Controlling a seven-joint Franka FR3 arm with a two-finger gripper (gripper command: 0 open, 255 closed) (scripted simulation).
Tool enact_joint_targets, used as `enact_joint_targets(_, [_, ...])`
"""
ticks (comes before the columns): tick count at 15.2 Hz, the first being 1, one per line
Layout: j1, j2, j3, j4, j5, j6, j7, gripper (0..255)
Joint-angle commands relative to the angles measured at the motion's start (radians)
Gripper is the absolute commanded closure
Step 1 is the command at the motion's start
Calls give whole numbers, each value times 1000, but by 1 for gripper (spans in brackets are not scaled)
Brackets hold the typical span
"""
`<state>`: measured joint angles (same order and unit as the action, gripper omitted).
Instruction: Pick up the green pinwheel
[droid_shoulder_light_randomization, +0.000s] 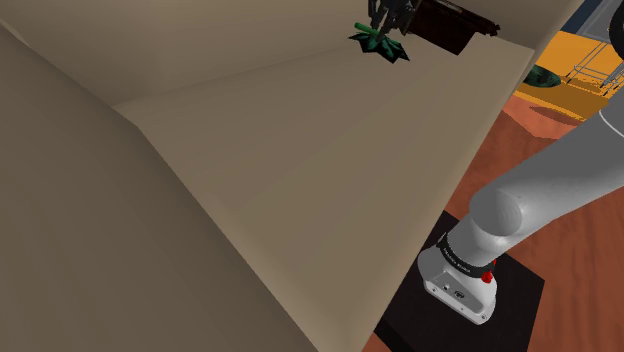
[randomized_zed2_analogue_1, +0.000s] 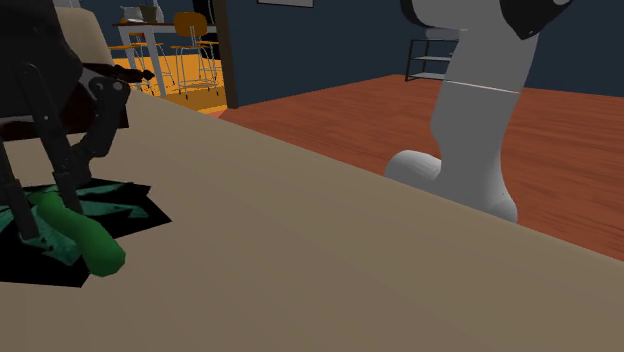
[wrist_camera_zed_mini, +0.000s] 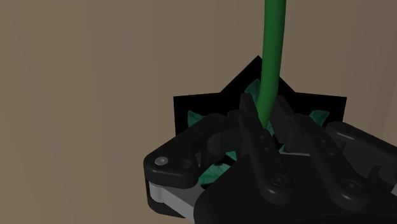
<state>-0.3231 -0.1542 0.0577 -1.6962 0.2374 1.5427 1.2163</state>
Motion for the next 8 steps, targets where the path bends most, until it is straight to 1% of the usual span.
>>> enact_joint_targets(1, [-1,10,-1,41,0,-30,6,255])
enact_joint_targets(8, [-1,50,-3,183,0,-130,27,255])
